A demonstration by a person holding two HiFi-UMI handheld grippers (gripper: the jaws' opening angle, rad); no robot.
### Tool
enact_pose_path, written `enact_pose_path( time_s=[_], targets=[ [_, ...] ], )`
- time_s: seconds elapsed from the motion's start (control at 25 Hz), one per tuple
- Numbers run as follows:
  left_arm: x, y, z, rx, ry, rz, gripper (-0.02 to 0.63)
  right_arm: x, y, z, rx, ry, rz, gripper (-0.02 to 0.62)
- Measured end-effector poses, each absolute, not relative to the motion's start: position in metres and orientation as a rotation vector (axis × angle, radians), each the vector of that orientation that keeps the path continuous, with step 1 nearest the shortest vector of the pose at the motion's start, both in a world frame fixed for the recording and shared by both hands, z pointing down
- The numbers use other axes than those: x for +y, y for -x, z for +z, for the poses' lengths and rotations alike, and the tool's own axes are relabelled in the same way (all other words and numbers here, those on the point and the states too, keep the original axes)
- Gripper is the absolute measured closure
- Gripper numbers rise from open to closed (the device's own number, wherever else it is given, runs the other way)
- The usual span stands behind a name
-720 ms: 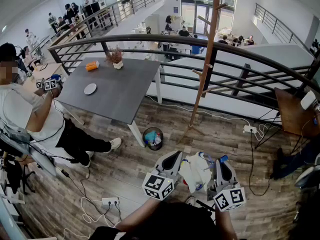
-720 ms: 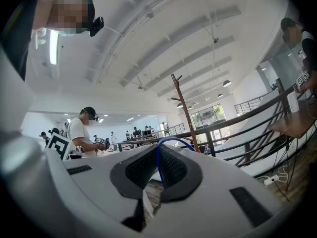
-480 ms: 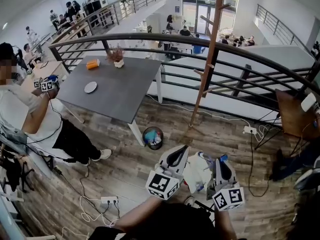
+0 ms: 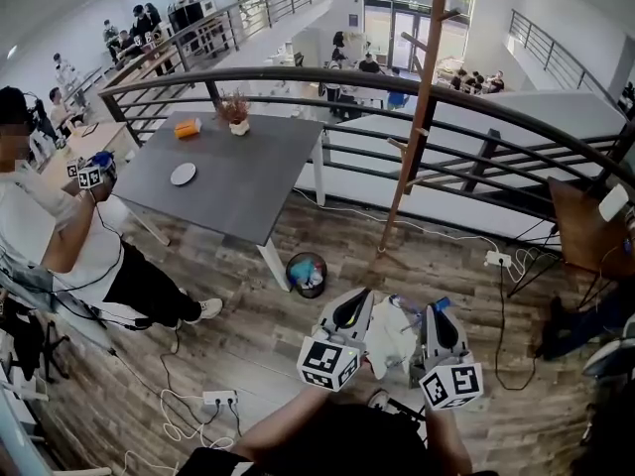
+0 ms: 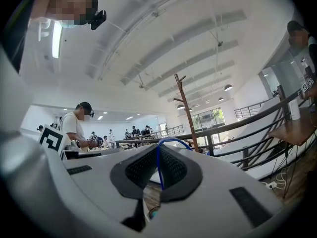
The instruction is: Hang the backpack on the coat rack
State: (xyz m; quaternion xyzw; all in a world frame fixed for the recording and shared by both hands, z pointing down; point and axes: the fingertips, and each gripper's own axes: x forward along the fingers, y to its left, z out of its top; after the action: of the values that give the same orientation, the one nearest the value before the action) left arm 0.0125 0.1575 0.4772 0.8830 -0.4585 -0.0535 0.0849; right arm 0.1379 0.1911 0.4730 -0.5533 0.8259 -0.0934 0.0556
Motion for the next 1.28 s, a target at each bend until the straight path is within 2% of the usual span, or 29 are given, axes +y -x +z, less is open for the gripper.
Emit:
enact_pose_path(
  time_s=[1.28],
  targets=[
    [0.157,0.052,0.492,-1.159,-2.694,-0.147,0.601,0.185,-0.070,0.486,2.429,1.829,-0.333,0.575]
  ],
)
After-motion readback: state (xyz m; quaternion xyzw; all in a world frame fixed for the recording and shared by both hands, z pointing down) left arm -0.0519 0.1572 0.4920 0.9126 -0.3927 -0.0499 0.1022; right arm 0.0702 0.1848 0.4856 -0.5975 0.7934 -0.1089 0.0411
